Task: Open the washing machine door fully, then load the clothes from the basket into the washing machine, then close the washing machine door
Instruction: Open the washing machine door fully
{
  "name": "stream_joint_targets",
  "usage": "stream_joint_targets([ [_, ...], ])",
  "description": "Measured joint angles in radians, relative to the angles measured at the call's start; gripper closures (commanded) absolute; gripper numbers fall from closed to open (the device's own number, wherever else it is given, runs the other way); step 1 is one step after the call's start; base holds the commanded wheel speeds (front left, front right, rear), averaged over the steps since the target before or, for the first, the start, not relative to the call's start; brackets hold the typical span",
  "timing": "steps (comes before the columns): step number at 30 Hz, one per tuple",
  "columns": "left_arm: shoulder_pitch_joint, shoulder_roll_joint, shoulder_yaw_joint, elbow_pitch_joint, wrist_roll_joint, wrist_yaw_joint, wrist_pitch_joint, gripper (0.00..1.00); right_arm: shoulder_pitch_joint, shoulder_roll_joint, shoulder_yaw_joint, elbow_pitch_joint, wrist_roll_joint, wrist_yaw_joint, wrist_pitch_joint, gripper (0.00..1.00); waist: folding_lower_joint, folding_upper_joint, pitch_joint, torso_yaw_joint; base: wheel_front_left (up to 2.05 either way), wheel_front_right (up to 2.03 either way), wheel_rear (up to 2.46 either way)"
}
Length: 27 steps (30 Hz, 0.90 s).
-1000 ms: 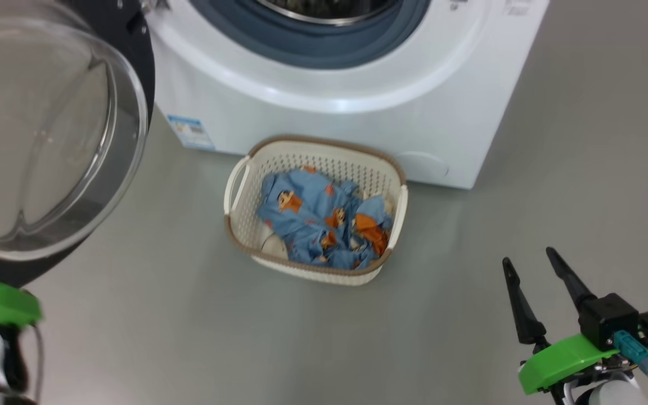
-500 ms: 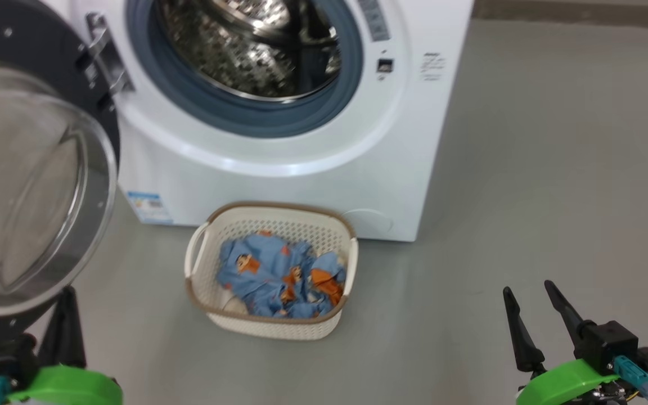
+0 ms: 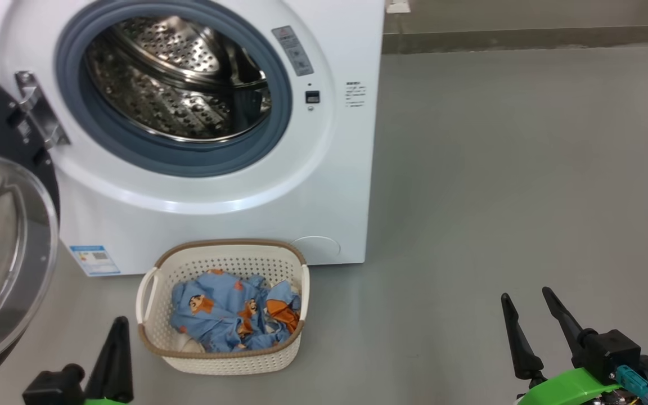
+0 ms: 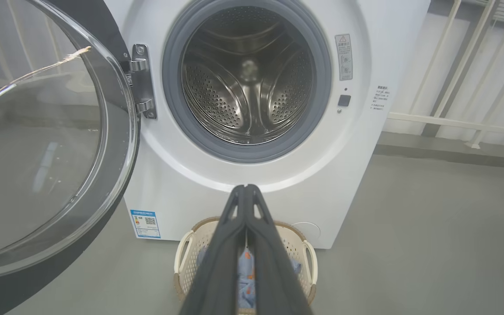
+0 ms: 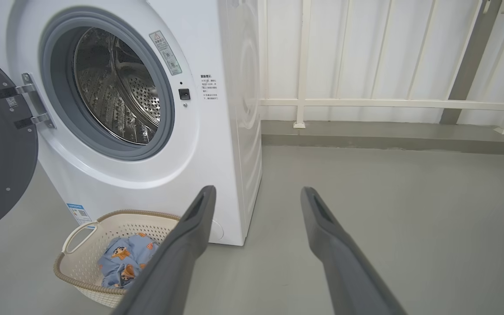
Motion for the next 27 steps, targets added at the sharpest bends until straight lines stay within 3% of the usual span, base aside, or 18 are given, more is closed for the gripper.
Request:
stream_joint_targets([
  [1, 0.005, 0.001, -0.014, -0.008, -0.015, 0.003, 0.000, 1.00, 0.000, 0.000, 0.002, -0.002, 0.000, 0.000, 0.000, 0.00, 0.0000, 0.0000, -0.001, -0.006, 0.00, 0.00, 0.00],
  [2, 0.005, 0.001, -0.014, -0.008, -0.015, 0.003, 0.000, 0.58, 0.000, 0.000, 0.002, -0.002, 0.000, 0.000, 0.000, 0.00, 0.0000, 0.0000, -0.001, -0.006, 0.00, 0.00, 0.00],
  [3, 0.015, 0.001, -0.046, -0.025, -0.038, -0.003, 0.000, 0.00, 0.000, 0.000, 0.004, -0.006, 0.000, 0.000, 0.000, 0.00, 0.0000, 0.0000, -0.003, -0.016, 0.00, 0.00, 0.00],
  [27, 0.034, 0.001, -0.076, -0.033, -0.065, -0.003, 0.000, 0.00, 0.000, 0.001, 0.005, -0.012, 0.006, 0.000, 0.000, 0.00, 0.0000, 0.0000, 0.007, -0.021, 0.00, 0.00, 0.00],
])
